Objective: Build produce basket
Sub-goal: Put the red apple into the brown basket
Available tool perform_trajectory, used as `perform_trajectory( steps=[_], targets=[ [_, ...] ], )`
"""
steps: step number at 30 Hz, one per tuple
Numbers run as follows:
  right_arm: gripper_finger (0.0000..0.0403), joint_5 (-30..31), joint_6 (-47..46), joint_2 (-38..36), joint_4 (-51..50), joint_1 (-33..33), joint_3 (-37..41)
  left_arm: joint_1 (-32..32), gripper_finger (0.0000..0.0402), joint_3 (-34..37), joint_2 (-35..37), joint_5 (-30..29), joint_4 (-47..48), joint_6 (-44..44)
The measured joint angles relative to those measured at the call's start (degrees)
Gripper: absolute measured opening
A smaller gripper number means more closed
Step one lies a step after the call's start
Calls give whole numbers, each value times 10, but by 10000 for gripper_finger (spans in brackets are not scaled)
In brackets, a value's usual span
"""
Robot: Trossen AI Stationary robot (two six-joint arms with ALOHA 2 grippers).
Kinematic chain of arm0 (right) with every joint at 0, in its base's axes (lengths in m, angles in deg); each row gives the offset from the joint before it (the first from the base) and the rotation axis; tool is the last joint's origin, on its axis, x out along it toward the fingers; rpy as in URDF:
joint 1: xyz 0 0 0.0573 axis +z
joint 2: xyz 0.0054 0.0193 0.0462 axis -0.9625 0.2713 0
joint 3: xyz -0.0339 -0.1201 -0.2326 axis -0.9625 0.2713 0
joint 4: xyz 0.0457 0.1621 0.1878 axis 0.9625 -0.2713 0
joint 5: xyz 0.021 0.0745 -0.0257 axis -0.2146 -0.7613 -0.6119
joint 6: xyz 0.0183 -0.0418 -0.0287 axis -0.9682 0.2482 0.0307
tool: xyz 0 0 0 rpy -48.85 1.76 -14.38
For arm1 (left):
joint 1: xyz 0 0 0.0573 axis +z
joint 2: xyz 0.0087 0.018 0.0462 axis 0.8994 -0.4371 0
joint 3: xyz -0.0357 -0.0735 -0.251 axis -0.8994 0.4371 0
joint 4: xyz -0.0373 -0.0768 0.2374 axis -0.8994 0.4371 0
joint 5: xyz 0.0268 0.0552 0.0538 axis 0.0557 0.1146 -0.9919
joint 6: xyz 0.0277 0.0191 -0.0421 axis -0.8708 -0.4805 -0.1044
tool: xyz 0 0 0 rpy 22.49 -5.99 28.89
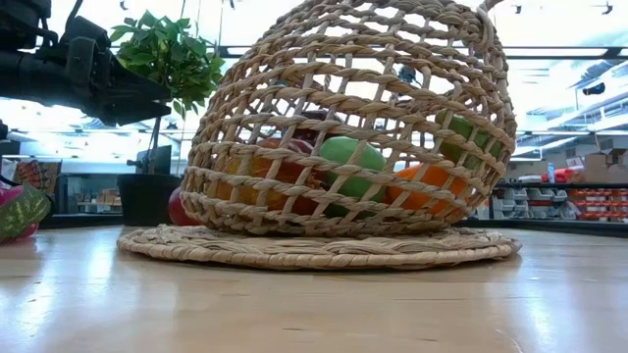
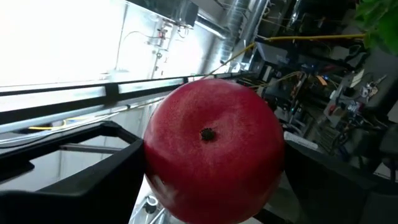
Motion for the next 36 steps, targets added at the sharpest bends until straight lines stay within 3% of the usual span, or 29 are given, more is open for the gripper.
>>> perform_trajectory(
  steps=[6,14,22,31,36],
  targets=[
    [368,-39,16,0,-21,1,0,0,398,0,0,0,0,0],
    [368,-37,39,19,-304,28,0,0,398,0,0,0,0,0],
    [368,5,33,87,-460,42,0,0,398,0,0,0,0,0],
    [368,-7,-3,189,-503,46,-6,0,398,0,0,0,0,0],
    [368,-4,40,245,-546,65,-61,0,398,0,0,0,0,0]
  ],
)
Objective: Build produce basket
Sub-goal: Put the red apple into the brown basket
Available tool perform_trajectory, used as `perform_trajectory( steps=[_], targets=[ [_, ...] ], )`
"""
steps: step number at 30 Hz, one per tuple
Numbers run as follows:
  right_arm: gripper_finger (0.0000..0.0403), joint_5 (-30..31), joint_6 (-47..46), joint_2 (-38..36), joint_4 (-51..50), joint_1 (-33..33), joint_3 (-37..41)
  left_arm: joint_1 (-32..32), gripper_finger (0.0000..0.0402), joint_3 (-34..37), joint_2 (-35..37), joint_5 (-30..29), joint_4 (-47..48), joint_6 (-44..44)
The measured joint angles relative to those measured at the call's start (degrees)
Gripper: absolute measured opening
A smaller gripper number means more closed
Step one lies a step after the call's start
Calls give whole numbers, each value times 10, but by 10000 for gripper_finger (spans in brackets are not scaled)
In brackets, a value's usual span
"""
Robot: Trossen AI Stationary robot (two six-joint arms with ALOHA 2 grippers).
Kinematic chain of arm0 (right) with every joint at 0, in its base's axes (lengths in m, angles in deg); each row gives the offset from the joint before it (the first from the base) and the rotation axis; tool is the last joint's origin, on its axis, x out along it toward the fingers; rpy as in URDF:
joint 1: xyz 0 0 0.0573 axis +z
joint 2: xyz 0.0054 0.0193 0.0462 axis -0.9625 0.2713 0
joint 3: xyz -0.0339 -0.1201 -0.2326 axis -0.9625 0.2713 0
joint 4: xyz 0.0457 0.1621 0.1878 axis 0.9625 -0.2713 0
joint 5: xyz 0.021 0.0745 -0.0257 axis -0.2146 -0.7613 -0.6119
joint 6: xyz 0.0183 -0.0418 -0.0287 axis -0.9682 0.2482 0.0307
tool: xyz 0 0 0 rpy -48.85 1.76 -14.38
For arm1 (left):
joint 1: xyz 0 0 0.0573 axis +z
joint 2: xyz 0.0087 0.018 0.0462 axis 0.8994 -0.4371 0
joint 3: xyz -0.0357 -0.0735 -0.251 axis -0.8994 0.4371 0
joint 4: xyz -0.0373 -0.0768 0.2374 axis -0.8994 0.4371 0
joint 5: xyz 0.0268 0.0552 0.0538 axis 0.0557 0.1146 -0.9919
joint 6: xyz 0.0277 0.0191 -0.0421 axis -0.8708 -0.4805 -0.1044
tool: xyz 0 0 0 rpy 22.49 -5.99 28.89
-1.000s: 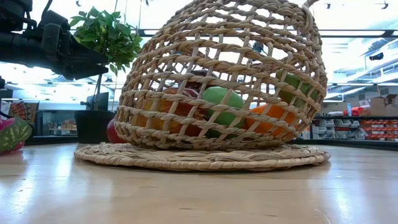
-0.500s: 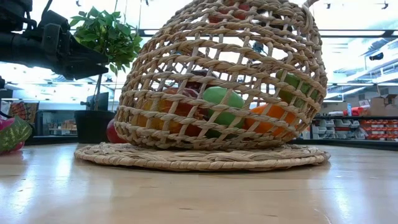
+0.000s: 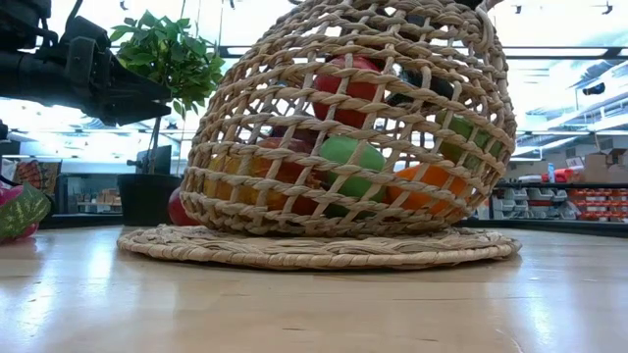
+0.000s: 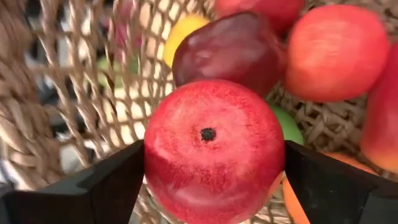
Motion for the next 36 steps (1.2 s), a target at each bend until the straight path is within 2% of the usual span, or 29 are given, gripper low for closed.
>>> perform_trajectory(
  steps=[8,16,21,27,36],
  targets=[
    [368,-99,142,82,-102,3,-80,0,398,0,0,0,0,0],
    [372,-109,219,89,-91,2,-92,0,398,0,0,0,0,0],
    [396,-126,227,91,-95,-11,-92,0,398,0,0,0,0,0],
    [394,-153,223,74,-104,-31,-96,0,398,0,0,0,0,0],
    [395,-85,216,12,-167,-38,-147,0,398,0,0,0,0,0]
  ],
)
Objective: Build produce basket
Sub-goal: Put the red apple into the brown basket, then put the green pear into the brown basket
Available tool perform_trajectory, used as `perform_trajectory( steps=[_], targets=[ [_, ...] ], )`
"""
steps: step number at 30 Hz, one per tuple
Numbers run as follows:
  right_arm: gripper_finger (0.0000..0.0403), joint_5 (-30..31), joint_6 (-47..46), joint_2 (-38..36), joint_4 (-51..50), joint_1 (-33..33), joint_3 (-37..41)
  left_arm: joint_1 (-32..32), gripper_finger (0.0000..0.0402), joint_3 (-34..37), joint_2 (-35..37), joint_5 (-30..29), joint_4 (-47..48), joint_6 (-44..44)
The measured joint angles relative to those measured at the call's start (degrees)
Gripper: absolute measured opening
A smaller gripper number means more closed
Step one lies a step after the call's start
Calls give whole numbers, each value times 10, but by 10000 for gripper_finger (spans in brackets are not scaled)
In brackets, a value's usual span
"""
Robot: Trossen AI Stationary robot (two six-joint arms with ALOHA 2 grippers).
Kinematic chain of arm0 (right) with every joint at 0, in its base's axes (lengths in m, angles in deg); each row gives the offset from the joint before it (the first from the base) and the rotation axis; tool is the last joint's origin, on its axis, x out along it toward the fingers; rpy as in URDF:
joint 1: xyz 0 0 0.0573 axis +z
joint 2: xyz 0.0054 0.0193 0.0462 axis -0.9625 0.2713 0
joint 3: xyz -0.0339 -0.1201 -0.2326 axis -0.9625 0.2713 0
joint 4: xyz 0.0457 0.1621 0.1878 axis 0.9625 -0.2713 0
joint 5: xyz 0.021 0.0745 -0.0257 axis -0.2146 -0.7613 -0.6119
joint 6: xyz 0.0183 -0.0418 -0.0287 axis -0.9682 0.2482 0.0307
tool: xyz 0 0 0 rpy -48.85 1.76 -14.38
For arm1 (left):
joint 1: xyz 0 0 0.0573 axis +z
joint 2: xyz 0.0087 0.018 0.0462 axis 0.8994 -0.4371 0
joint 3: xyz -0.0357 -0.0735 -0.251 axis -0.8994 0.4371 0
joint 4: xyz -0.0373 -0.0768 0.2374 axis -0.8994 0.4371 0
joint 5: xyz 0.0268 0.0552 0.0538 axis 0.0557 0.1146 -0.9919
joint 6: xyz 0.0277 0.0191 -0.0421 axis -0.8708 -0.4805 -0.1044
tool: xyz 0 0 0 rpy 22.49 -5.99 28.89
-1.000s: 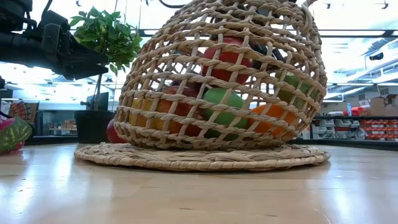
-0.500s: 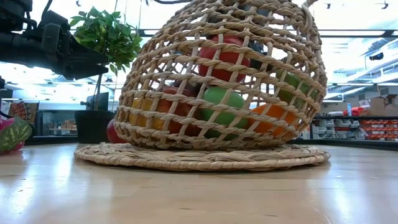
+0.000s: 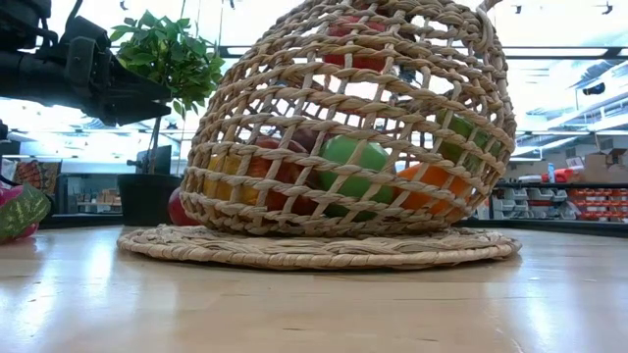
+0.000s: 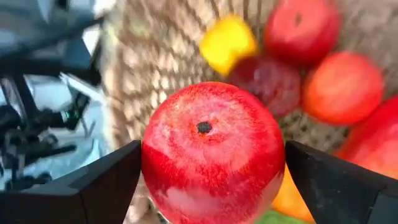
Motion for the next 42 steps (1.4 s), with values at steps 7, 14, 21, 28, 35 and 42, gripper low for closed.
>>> perform_trajectory(
  steps=[7,14,21,28,35,42],
  targets=[
    [396,52,8,-31,-101,3,-9,0,398,0,0,0,0,0],
    [396,293,280,-45,-137,86,-17,0,398,0,0,0,0,0],
    [396,303,601,-35,-161,144,-16,0,398,0,0,0,0,0],
    [396,342,430,-37,-74,145,-17,0,398,0,0,0,0,0],
    [394,315,309,-41,-84,106,-33,0,398,0,0,0,0,0],
    [384,315,294,-95,-106,104,-90,0,398,0,0,0,0,0]
  ],
)
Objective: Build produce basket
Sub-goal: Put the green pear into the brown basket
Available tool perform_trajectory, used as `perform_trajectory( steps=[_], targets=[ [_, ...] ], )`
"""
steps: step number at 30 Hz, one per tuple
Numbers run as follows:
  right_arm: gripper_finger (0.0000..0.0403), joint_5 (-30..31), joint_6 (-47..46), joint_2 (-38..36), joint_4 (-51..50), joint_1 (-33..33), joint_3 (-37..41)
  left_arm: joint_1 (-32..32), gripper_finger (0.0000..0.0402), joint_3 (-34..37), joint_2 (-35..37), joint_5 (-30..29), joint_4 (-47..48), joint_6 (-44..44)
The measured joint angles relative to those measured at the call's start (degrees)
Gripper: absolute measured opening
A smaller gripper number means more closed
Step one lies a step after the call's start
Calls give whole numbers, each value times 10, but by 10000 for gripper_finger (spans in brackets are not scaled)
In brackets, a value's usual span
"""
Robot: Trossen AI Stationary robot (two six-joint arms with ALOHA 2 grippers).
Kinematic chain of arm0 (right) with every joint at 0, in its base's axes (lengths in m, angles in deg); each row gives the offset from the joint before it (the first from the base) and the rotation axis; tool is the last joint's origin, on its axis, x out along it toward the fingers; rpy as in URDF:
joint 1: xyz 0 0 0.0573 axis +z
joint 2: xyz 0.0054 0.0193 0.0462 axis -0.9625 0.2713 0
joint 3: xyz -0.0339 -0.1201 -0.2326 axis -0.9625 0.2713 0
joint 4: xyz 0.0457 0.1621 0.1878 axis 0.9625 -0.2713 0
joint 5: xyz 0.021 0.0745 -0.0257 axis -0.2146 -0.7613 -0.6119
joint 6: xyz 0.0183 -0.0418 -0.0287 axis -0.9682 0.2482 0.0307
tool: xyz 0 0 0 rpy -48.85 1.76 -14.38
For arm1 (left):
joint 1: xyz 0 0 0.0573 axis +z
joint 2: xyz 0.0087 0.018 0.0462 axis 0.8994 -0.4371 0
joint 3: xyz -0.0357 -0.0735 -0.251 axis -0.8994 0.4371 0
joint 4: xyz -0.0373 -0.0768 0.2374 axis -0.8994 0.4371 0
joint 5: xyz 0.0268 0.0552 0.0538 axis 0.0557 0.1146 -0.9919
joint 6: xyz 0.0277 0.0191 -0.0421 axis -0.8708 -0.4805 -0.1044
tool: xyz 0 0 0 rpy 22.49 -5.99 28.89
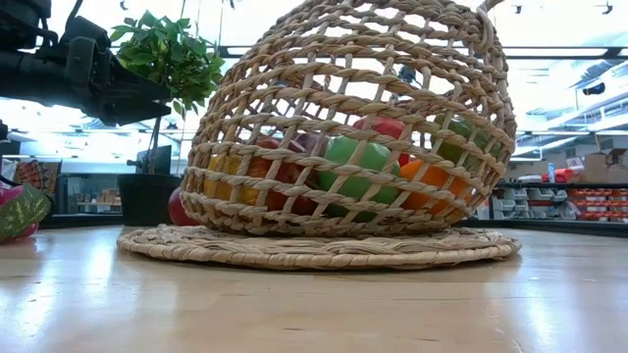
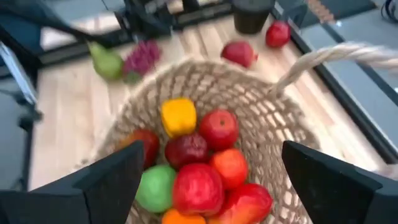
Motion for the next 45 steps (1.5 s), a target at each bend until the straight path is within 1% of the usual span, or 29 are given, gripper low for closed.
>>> perform_trajectory(
  steps=[3,5,9,13,15,19,24,26,30,33,36,43,45],
  targets=[
    [377,5,-19,-41,0,2,1,0,398,0,0,0,0,0],
    [372,13,-42,-74,2,10,17,0,398,0,0,0,0,0],
    [361,37,-101,-140,12,40,75,0,398,0,0,0,0,0],
    [352,50,-190,-214,17,74,132,0,398,0,0,0,0,0],
    [350,66,-218,-248,29,91,156,0,398,0,0,0,0,0],
    [350,107,-214,-313,99,118,211,0,398,0,0,0,0,0],
    [350,110,-194,-377,189,137,301,0,398,0,0,0,0,0],
    [350,95,-194,-397,228,147,342,0,398,0,0,0,0,0],
    [350,30,-202,-438,290,172,412,0,398,0,0,0,0,0],
    [350,-5,-212,-476,316,192,444,0,398,0,0,0,0,0],
    [350,-27,-209,-516,318,212,465,0,398,0,0,0,0,0],
    [350,-42,-130,-614,320,226,521,0,398,0,0,0,0,0],
    [350,-40,-138,-637,334,226,545,0,398,0,0,0,0,0]
  ],
)
